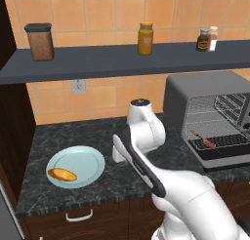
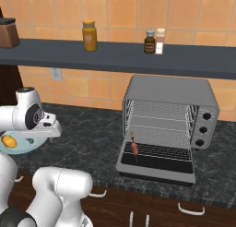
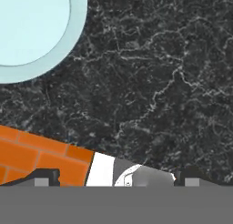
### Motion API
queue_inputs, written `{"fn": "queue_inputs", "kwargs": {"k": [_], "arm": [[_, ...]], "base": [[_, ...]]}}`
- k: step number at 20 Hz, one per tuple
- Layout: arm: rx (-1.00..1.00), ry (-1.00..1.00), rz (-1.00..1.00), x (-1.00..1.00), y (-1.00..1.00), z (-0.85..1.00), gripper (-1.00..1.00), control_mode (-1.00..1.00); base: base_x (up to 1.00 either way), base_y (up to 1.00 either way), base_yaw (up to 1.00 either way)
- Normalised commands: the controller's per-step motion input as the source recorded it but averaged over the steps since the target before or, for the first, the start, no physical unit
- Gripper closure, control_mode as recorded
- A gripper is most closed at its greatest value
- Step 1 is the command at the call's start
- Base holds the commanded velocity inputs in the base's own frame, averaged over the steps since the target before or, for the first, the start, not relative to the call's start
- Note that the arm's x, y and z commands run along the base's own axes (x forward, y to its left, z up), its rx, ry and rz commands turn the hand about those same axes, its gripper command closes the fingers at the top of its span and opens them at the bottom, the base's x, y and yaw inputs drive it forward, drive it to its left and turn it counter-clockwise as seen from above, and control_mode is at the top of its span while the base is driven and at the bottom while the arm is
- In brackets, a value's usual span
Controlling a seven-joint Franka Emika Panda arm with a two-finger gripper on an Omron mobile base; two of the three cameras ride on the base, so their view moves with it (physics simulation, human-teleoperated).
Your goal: Pick up the kebab skewer and baguette bread, and place them inside the toaster oven. Close the toaster oven door and start by setting the timer.
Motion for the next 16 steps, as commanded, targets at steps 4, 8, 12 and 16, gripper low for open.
{"fn": "queue_inputs", "kwargs": {"k": [4,8,12,16], "arm": [[0.0,0.0,0.0,0.39,1.0,-0.2,-1.0,-1.0],[0.0,0.05,0.09,0.25,1.0,-0.19,-1.0,-1.0],[0.0,0.05,0.26,0.51,0.8,-0.16,-1.0,-1.0],[0.0,0.01,0.3,0.16,0.66,-0.13,-1.0,-1.0]], "base": [[0.0,0.0,0.0],[0.0,0.0,0.0],[0.0,0.0,0.0],[0.0,0.0,0.0]]}}
